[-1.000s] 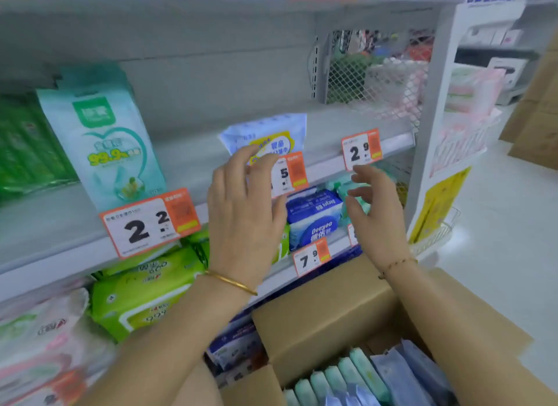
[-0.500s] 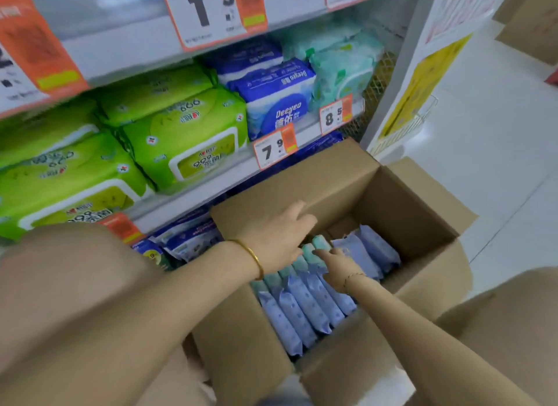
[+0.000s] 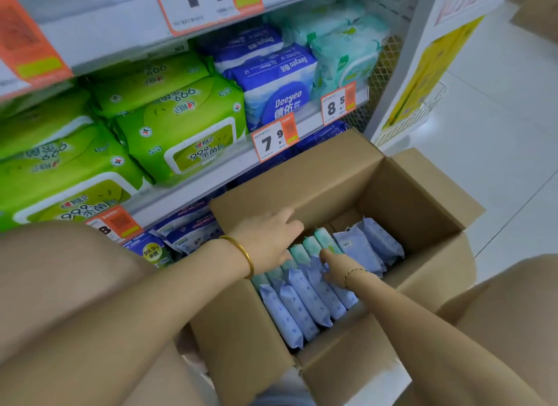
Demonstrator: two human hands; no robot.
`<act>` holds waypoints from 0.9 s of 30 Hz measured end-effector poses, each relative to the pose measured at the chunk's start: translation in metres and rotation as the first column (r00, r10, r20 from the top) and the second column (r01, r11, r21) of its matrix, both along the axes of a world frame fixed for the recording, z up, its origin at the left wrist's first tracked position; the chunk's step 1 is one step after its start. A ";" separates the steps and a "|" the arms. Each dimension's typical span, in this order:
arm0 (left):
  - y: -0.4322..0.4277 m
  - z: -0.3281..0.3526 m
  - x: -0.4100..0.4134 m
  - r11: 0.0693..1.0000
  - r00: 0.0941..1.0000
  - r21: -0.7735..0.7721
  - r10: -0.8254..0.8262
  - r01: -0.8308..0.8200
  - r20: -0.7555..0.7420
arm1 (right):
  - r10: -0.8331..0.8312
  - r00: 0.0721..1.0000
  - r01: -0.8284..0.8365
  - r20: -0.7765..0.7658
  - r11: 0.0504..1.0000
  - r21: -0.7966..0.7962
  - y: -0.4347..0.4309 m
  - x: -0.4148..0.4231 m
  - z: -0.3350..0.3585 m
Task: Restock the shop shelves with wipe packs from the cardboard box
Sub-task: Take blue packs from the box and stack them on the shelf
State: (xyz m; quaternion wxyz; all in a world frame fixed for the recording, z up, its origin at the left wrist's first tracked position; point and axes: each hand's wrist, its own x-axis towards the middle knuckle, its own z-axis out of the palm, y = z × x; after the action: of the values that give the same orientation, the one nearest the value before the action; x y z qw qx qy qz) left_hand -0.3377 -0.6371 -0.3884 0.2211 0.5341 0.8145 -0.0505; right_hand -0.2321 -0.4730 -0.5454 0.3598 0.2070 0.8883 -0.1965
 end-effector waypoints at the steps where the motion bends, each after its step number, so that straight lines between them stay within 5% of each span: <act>1: 0.000 0.000 0.000 1.000 1.000 0.000 0.000 0.000 0.000 | 0.011 1.000 -0.010 -0.010 1.000 0.027 0.000 -0.001 0.003; 6: -0.003 0.000 0.003 1.000 1.000 0.005 0.007 -0.007 0.016 | -0.002 1.000 0.004 -0.019 0.997 0.077 0.002 0.005 0.010; 11: -0.006 0.001 0.004 0.999 0.998 0.018 0.050 -0.050 0.028 | -0.174 0.970 0.201 -0.168 0.967 0.157 0.017 -0.002 0.041; 15: -0.004 0.003 0.011 0.991 0.985 0.055 0.116 -0.124 0.127 | -0.300 0.886 0.327 -0.354 0.945 0.017 0.024 -0.023 0.105; 17: -0.002 0.003 0.015 0.978 0.957 0.067 0.176 -0.196 0.230 | -0.520 0.768 0.454 -0.372 0.853 -0.257 0.021 -0.026 0.133; 19: 0.000 0.001 0.015 0.954 0.911 0.072 0.254 -0.292 0.324 | -0.723 0.655 0.520 -0.222 0.644 -0.562 0.013 -0.026 0.153; 23: 0.000 0.009 0.007 0.870 0.831 0.144 0.385 -0.472 0.400 | -0.799 0.595 0.497 0.089 0.279 -0.822 -0.005 -0.029 0.172; 25: -0.001 0.019 -0.001 0.797 0.706 0.105 0.456 -0.595 0.542 | -0.808 0.577 0.478 0.116 0.219 -0.851 -0.010 -0.031 0.175; 27: -0.005 0.029 -0.011 0.721 0.514 -0.020 0.512 -0.693 0.688 | -0.830 0.558 0.446 -0.017 0.318 -0.837 -0.011 -0.032 0.176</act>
State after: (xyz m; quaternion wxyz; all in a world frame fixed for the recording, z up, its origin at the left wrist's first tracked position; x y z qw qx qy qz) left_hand -0.3491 -0.6422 -0.3593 0.4211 0.2205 0.8176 0.3250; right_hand -0.2637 -0.4835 -0.3692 0.0810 0.3303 0.6076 -0.7178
